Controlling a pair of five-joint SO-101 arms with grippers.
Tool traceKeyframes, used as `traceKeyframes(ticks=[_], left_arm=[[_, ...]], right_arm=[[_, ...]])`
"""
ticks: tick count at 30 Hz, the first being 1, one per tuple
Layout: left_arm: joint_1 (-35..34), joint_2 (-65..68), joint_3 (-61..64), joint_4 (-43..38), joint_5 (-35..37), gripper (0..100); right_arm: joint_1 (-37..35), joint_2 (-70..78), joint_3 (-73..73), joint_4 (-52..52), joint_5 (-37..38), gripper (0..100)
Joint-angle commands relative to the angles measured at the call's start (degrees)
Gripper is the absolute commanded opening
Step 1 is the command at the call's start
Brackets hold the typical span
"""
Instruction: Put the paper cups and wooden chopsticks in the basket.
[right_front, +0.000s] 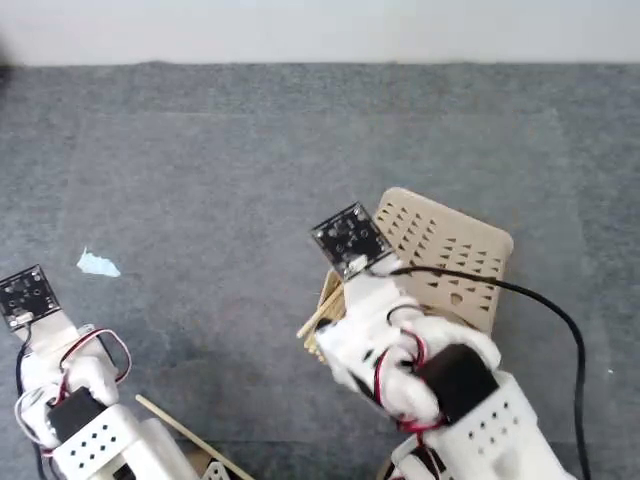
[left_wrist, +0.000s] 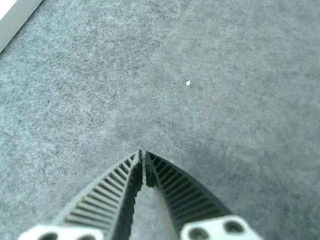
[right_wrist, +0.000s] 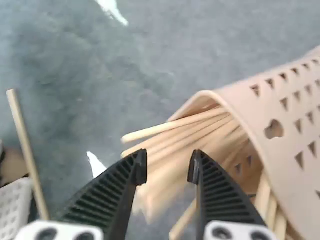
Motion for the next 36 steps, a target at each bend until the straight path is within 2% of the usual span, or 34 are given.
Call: traceKeyframes(ticks=[1,9,14,21,25,30,36], left_arm=[[0.4,-0.7,-0.4,-1.3,0.2,1],[0.4,-0.7,-0.4,-1.3,0.2,1],[0.4,-0.7,-0.4,-1.3,0.2,1],[0.4,-0.7,-0.3,-1.3,0.2,1],[0.4,-0.7,-0.3,-1.3,0.2,1],[0.4,-0.7,-0.3,-1.3,0.2,1],[0.4,-0.7,-0.3,-1.3,0.2,1]], right_arm=[[7.6,-0.5,-2.5,-4.2,4.6,15.1],[20.4,-0.5,0.8,-10.4,11.0,15.0],[27.0,2.1,3.9,-22.2,13.5,15.0],[28.9,16.2,3.8,-37.7,13.0,15.0],[28.9,19.5,2.6,-44.7,13.1,15.0],[29.0,21.7,-1.7,-49.0,13.4,15.0],[33.4,30.1,-7.6,-53.2,13.5,15.0]])
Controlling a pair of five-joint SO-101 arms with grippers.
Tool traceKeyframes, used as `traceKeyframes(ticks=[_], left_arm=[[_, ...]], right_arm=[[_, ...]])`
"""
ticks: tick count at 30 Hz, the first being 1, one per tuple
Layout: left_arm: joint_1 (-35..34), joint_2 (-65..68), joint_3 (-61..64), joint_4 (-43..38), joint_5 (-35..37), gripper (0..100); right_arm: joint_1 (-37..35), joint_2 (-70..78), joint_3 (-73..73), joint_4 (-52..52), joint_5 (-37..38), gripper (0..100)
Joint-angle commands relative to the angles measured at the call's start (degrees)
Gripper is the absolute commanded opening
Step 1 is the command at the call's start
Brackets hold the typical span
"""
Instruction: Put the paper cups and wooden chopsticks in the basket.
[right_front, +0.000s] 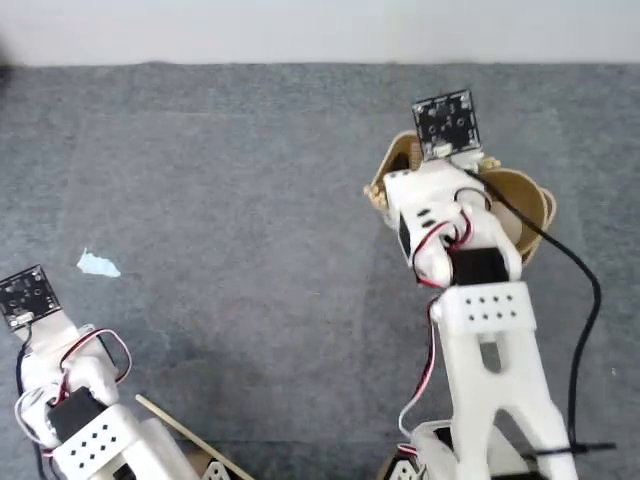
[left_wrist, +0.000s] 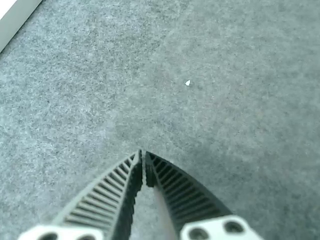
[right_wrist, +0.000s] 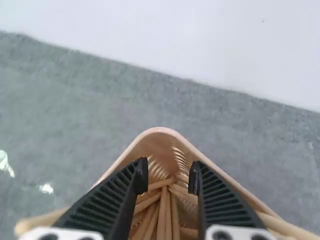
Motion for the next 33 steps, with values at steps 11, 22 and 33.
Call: traceKeyframes(ticks=[11,22,33], left_arm=[[0.4,-0.7,-0.3,-1.3,0.2,1],[0.4,-0.7,-0.3,-1.3,0.2,1],[0.4,-0.7,-0.3,-1.3,0.2,1]], right_arm=[[6.3,13.8,-17.5,-3.9,0.0,15.0],[6.7,14.4,-24.7,-3.9,0.3,15.0],[6.2,11.4,-24.9,-3.0,0.3,15.0]])
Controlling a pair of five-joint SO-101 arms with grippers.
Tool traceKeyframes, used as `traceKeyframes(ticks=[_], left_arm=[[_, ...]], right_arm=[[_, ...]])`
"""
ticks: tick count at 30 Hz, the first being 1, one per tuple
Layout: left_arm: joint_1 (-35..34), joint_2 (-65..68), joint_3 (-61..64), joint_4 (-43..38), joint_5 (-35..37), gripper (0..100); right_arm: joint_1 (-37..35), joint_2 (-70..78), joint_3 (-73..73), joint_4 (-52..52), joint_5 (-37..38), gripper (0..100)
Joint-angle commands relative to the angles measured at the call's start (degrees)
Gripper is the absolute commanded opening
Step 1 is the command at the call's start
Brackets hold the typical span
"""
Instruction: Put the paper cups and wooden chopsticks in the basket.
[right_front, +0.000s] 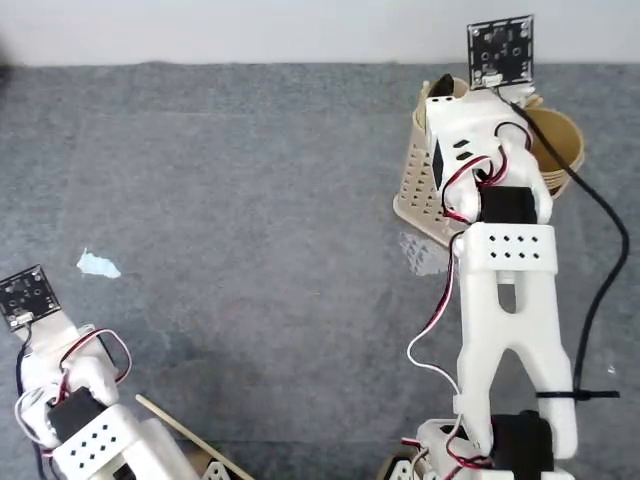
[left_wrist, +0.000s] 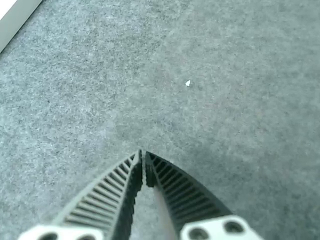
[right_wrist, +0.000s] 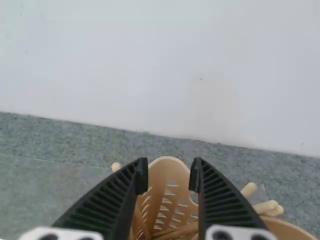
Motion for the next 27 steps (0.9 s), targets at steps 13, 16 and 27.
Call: traceKeyframes(ticks=[13,16,27], left_arm=[[0.5,-0.7,-0.3,-1.3,0.2,1],[0.5,-0.7,-0.3,-1.3,0.2,1],[0.2,-0.8,-0.4,-1.3,0.2,1]], right_arm=[[-13.9,-25.4,-3.7,34.9,-2.7,15.0],[-18.9,-27.4,-3.6,45.0,-2.9,15.0],[-39.5,-27.9,8.9,65.0,-12.4,15.0]])
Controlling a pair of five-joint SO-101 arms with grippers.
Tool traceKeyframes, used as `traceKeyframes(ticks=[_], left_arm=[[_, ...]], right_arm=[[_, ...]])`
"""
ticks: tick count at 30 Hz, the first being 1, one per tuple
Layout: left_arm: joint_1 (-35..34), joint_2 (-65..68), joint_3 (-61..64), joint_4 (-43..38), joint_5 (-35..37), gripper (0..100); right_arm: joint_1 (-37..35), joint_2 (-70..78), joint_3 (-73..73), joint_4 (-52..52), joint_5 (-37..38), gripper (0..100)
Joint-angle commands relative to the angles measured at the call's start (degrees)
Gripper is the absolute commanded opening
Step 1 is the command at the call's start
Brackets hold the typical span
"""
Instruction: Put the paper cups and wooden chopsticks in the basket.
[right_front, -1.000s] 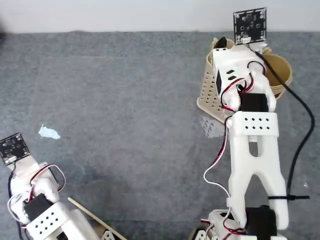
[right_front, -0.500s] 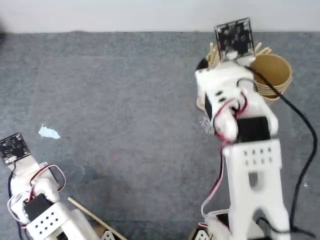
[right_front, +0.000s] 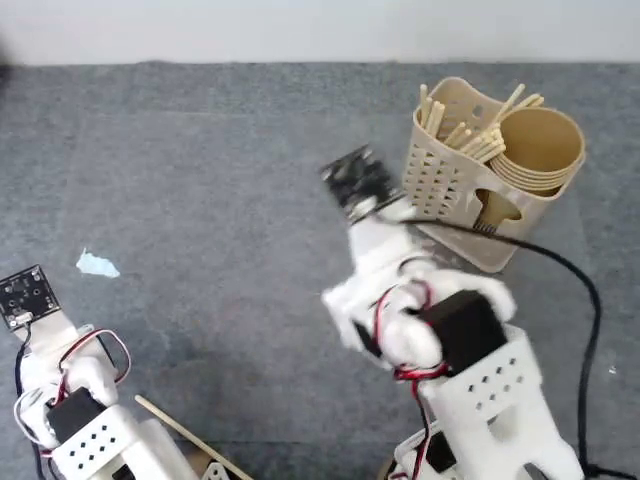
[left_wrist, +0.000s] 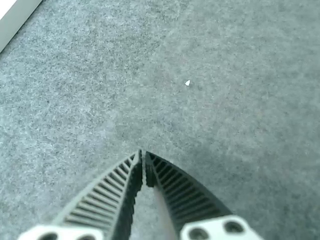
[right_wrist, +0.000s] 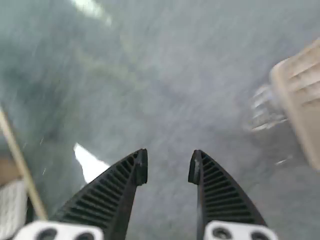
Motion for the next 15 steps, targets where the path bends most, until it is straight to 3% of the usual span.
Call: traceKeyframes(ticks=[1,6,15], left_arm=[[0.1,-0.8,-0.4,-1.3,0.2,1],[0.1,-0.8,-0.6,-1.4,0.2,1],[0.4,-0.8,-1.7,1.1,0.5,1]], right_arm=[[-6.6,-1.5,6.0,0.8,-3.1,15.0],[-12.4,-1.6,15.6,-4.3,-6.6,15.0],[-12.5,-7.4,18.0,-7.4,-6.9,15.1]])
